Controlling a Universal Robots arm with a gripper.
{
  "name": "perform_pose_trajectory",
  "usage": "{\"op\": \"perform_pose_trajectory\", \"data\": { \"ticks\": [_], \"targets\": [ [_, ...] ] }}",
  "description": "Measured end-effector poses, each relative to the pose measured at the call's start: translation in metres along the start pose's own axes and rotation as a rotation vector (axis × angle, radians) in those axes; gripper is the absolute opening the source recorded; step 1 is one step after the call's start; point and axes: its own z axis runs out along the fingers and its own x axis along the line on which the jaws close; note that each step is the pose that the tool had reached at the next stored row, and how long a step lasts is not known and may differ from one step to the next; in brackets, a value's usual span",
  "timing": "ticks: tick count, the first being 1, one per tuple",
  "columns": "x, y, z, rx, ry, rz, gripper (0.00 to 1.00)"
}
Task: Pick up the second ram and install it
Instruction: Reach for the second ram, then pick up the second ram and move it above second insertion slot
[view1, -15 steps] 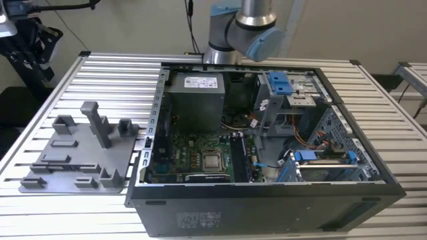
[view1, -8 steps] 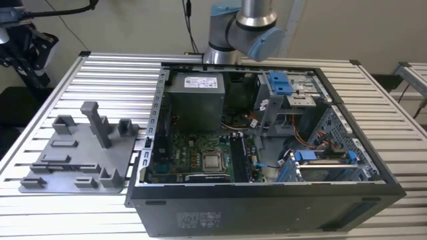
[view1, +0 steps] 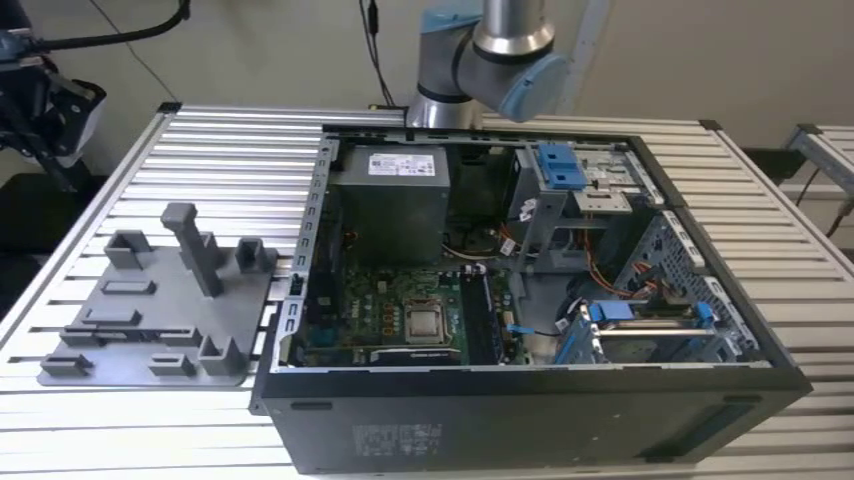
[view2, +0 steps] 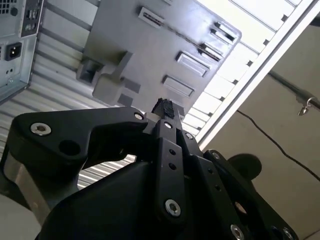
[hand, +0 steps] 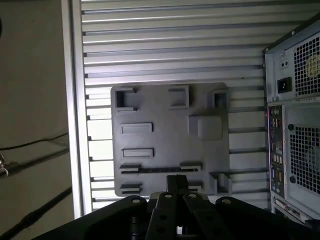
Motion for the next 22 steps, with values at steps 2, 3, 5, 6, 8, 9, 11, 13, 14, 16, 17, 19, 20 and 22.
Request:
{"op": "perform_pose_trajectory", "data": {
  "ticks": [2, 3, 5, 6, 8, 9, 11, 13, 14, 16, 17, 19, 20, 22],
  "targets": [
    [-0.0003, -0.0044, 0.0, 0.0001, 0.0, 0.0, 0.11],
    [-0.0004, -0.0065, 0.0001, 0.0, 0.0, 0.0, 0.11],
    [-0.0006, -0.0107, 0.0, 0.0, 0.0, 0.0, 0.11],
    [-0.0008, -0.0128, 0.0, 0.0001, 0.0, 0.0, 0.11],
    [-0.0011, -0.0173, 0.0, 0.0001, 0.0, 0.0, 0.11],
    [-0.0012, -0.0192, 0.0, 0.0, 0.0, 0.0, 0.11],
    [-0.0013, -0.0211, -0.0001, 0.0002, 0.0001, 0.0, 0.11],
    [-0.0013, -0.0211, 0.0, 0.0, 0.0, 0.0, 0.11],
    [-0.0013, -0.0212, 0.0, -0.0003, 0.0, 0.0, 0.11],
    [-0.0013, -0.0211, 0.0, -0.0008, 0.0001, 0.0, 0.11],
    [-0.0013, -0.0212, 0.0, -0.0008, 0.0, 0.0, 0.11],
    [-0.0013, -0.0212, 0.0, -0.0009, 0.0001, 0.0, 0.11],
    [-0.0014, -0.0212, 0.0, -0.001, 0.0, 0.0, 0.11],
    [-0.0013, -0.0211, 0.0, -0.001, 0.0001, 0.0, 0.11]
  ]
}}
